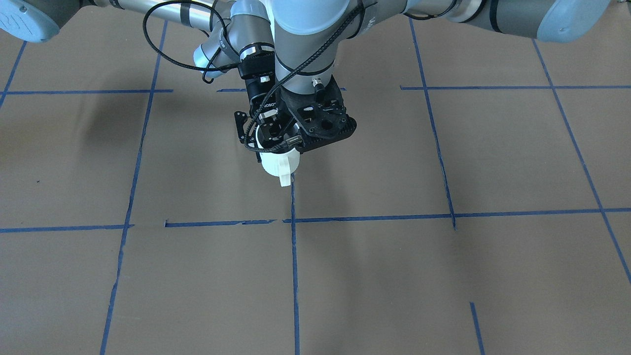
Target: Left arm hands cup to right arm to dump lemon
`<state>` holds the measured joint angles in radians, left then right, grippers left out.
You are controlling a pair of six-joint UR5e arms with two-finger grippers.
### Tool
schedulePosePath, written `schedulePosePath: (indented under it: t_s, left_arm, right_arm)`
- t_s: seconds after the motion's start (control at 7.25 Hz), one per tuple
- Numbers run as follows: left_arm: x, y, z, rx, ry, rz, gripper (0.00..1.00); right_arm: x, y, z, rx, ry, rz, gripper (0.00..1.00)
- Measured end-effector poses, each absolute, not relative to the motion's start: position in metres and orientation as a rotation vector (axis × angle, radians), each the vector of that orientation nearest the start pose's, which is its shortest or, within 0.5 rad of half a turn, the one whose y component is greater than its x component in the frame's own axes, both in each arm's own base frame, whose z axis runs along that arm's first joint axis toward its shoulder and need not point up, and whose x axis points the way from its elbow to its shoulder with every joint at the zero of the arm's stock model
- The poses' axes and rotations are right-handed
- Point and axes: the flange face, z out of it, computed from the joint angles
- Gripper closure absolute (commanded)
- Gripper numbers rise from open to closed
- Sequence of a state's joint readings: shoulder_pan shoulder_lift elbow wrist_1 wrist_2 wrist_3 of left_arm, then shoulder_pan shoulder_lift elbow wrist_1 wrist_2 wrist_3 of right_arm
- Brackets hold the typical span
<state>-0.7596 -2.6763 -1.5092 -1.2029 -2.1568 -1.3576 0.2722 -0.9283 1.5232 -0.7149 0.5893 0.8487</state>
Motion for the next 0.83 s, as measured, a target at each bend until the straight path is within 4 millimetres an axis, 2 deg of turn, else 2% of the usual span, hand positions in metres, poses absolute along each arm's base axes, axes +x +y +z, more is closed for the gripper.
schedulePosePath:
  t_s: [0.14,0.28,0.41,0.55,0.83]
  left_arm:
    - [0.459,-0.543,0.017,-0.192,0.846,-0.314,0.97]
    - [0.458,-0.543,0.017,-0.191,0.845,-0.314,1.0]
    - [0.458,-0.543,0.016,-0.19,0.848,-0.313,1.0]
    - [0.456,-0.541,0.013,-0.187,0.853,-0.311,1.0]
    - [0.449,-0.537,0.006,-0.176,0.868,-0.307,1.0]
  right_arm:
    - [-0.564,-0.382,0.187,1.306,-0.772,0.352,0.73]
    - [-0.564,-0.383,0.187,1.307,-0.771,0.353,0.53]
    - [-0.564,-0.383,0.187,1.307,-0.773,0.353,0.13]
    - [-0.564,-0.382,0.188,1.306,-0.773,0.353,0.0]
    - [-0.567,-0.38,0.196,1.301,-0.764,0.34,0.0]
